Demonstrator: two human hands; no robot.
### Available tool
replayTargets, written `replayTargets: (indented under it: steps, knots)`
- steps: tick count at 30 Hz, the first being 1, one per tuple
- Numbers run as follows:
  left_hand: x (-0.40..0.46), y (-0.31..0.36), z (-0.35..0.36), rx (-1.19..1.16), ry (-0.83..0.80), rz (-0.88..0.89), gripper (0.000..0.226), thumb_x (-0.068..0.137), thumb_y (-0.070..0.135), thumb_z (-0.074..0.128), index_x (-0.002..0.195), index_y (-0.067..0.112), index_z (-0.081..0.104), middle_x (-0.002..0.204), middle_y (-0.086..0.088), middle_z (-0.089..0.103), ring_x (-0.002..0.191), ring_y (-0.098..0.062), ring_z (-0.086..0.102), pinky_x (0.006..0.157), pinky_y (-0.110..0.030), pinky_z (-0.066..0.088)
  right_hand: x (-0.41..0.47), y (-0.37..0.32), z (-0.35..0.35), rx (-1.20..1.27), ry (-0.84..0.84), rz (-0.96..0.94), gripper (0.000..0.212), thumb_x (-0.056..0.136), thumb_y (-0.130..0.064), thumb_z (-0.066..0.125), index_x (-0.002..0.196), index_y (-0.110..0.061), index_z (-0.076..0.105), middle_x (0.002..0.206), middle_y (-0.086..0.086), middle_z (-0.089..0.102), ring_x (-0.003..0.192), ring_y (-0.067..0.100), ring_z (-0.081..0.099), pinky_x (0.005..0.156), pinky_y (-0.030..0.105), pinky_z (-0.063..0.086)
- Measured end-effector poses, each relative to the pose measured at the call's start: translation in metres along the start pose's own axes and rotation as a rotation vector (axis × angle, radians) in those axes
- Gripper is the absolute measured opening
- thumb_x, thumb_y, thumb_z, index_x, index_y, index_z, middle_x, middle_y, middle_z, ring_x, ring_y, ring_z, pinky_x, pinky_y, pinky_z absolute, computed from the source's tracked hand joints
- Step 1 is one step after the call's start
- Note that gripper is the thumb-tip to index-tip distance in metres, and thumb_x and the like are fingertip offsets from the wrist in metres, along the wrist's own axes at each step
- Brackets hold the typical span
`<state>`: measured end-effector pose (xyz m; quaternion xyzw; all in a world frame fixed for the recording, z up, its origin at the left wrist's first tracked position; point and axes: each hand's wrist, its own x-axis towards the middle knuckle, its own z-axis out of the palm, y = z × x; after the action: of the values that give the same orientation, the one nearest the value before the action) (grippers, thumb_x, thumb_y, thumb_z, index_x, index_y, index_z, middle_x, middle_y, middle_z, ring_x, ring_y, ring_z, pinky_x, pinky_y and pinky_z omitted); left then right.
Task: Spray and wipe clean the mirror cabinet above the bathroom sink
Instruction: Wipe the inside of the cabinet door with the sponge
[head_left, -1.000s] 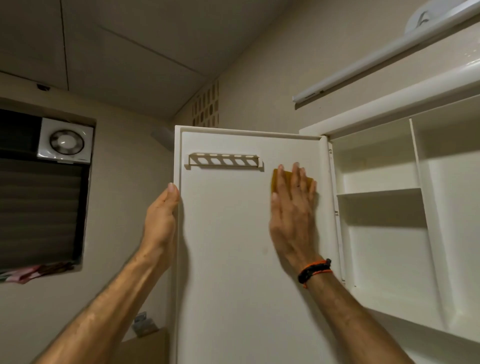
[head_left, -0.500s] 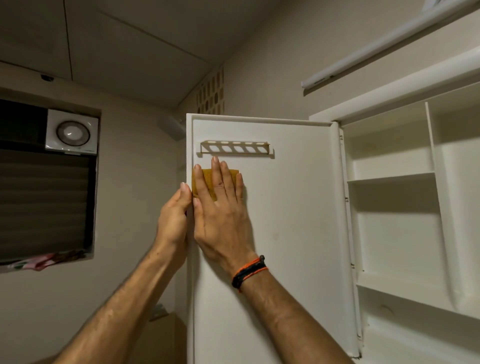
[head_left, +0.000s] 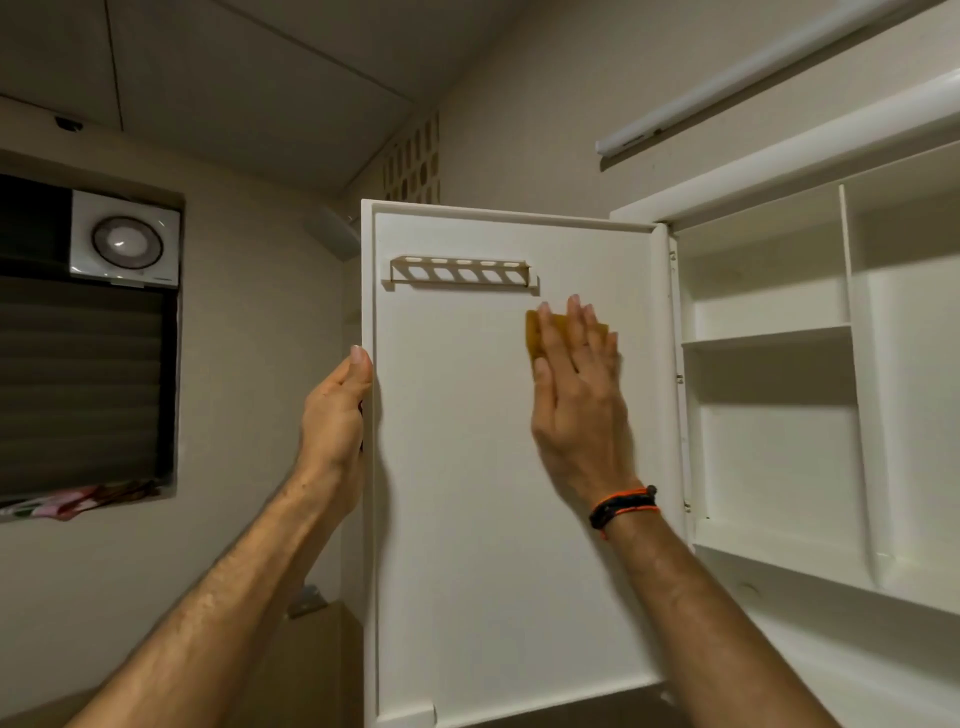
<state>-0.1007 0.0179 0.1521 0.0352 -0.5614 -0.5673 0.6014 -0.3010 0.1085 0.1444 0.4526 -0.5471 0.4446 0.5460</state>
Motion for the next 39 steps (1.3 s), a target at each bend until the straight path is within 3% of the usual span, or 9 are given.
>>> replayTargets:
  steps: [4,7,13,16,21,29,32,36,39]
  knots:
    - [-0.004,0.0,0.0,0.01,-0.037,0.002,0.034,0.104,0.034,0.041,0.112,0.016,0.068,0.116,-0.001,0.072,0.113,-0.017,0.066,0.108,-0.043,0.045,-0.003,0.028,-0.005,0.057,0.092,0.201,0.051,0.103,-0.026,0.029,0.154,-0.027,0.024,0.162,0.004,0.02,0.15,0.014,0.011,0.123,0.042,0.008]
    - [-0.003,0.001,-0.001,0.013,-0.026,-0.004,0.032,0.104,0.034,0.041,0.11,0.018,0.069,0.114,0.0,0.073,0.111,-0.015,0.067,0.107,-0.043,0.045,-0.005,0.036,-0.007,0.038,0.089,0.228,0.049,0.105,-0.028,0.025,0.153,-0.021,0.027,0.16,0.007,0.026,0.15,0.017,0.015,0.123,0.045,0.014]
    - [-0.005,0.003,0.0,0.062,-0.003,0.0,0.03,0.104,0.033,0.042,0.105,0.021,0.07,0.109,0.003,0.074,0.107,-0.013,0.068,0.106,-0.043,0.046,-0.004,0.036,-0.021,-0.094,-0.075,0.136,0.053,0.103,-0.024,0.029,0.152,-0.005,0.025,0.156,0.024,0.026,0.147,0.036,0.02,0.12,0.054,0.017]
    - [-0.007,0.007,0.002,0.111,0.023,0.003,0.029,0.104,0.033,0.042,0.104,0.022,0.069,0.111,0.004,0.073,0.11,-0.015,0.066,0.107,-0.042,0.045,0.003,0.035,-0.033,-0.149,-0.213,0.113,0.063,0.097,-0.008,0.043,0.154,-0.003,0.018,0.157,0.027,0.02,0.147,0.04,0.016,0.12,0.055,0.016]
    - [-0.012,0.014,0.007,0.147,0.058,-0.027,0.03,0.104,0.032,0.041,0.116,0.018,0.066,0.119,-0.001,0.07,0.115,-0.017,0.064,0.11,-0.042,0.043,0.008,0.031,-0.045,-0.213,-0.326,0.08,0.08,0.086,0.004,0.05,0.155,-0.004,0.009,0.158,0.028,0.012,0.148,0.04,0.01,0.122,0.05,0.011]
    - [-0.016,0.018,0.007,0.164,0.067,-0.071,0.042,0.104,0.034,0.041,0.134,0.008,0.056,0.133,-0.007,0.062,0.128,-0.022,0.055,0.115,-0.044,0.035,0.002,0.001,-0.048,-0.094,-0.316,0.043,0.076,0.082,0.011,0.052,0.152,-0.004,0.027,0.155,0.028,0.025,0.145,0.04,0.023,0.116,0.054,0.027]
    - [-0.016,0.018,0.005,0.132,0.04,-0.062,0.039,0.104,0.031,0.041,0.128,0.008,0.061,0.127,-0.007,0.066,0.121,-0.02,0.06,0.112,-0.043,0.04,-0.002,-0.022,-0.045,0.044,-0.278,0.032,0.07,0.082,0.011,0.05,0.149,-0.005,0.036,0.153,0.024,0.032,0.145,0.036,0.027,0.115,0.052,0.031]
    - [-0.01,0.015,-0.001,0.087,-0.024,-0.02,0.03,0.104,0.028,0.044,0.112,0.013,0.069,0.114,-0.006,0.072,0.11,-0.021,0.067,0.106,-0.044,0.047,0.002,-0.049,-0.046,0.249,-0.14,0.135,0.067,0.08,0.011,0.049,0.143,-0.011,0.048,0.144,0.014,0.05,0.137,0.024,0.044,0.114,0.038,0.037]
    - [-0.003,0.011,-0.012,0.051,-0.088,0.005,0.03,0.103,0.027,0.047,0.104,0.01,0.071,0.109,-0.013,0.073,0.108,-0.028,0.067,0.102,-0.049,0.048,0.011,-0.067,-0.048,0.319,0.008,0.257,0.06,0.079,0.005,0.055,0.135,-0.018,0.059,0.121,-0.006,0.067,0.1,-0.002,0.064,0.089,0.01,0.049]
